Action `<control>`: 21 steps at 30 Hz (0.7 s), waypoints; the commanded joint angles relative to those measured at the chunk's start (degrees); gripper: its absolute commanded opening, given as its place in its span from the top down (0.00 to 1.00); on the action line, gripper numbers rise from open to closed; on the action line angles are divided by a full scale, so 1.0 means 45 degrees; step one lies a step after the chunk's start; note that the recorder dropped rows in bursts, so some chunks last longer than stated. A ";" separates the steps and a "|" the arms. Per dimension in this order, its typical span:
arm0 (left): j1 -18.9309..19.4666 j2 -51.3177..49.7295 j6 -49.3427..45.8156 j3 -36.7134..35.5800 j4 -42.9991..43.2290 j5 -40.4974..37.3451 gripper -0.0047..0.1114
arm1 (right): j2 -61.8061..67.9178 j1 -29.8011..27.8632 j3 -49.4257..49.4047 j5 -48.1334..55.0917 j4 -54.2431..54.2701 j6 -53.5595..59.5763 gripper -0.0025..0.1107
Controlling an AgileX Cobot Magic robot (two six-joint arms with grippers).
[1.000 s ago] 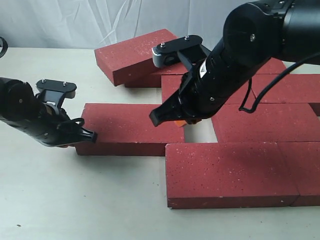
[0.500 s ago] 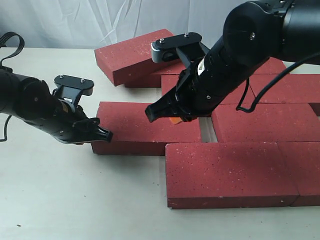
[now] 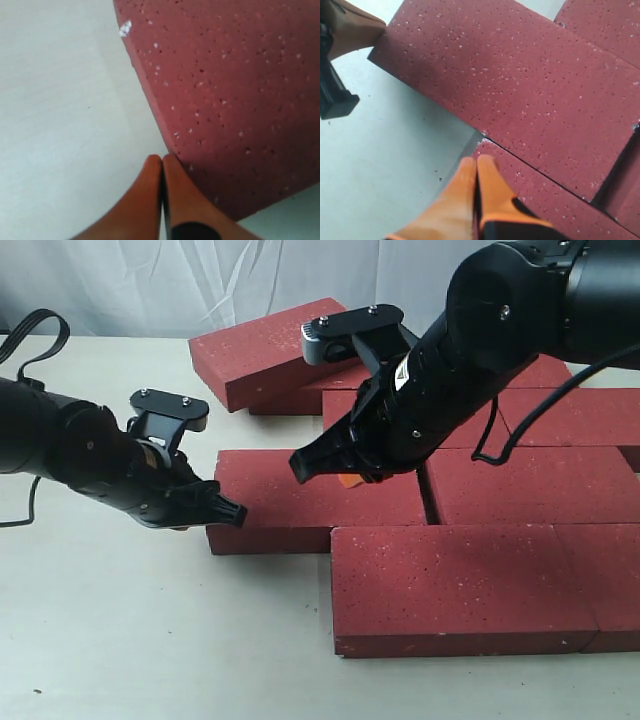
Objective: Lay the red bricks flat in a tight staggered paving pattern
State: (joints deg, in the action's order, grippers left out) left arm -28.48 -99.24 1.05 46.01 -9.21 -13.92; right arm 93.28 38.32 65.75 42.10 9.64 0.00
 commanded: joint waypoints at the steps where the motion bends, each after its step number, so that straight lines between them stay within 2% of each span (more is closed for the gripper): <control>1: -0.0309 -0.0027 -0.0016 0.0064 -0.0085 0.0554 0.96 | -0.0072 -0.0002 0.0047 -0.0128 0.0008 0.0000 0.98; 21: -0.0309 -0.0027 -0.0016 0.0064 -0.0699 0.1085 0.96 | -0.0072 -0.0002 0.0047 -0.0206 0.0027 0.0000 0.98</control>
State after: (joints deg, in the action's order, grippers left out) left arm -29.56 -99.24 1.05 46.01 -11.20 -10.43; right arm 93.28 38.32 65.75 41.96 9.64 0.00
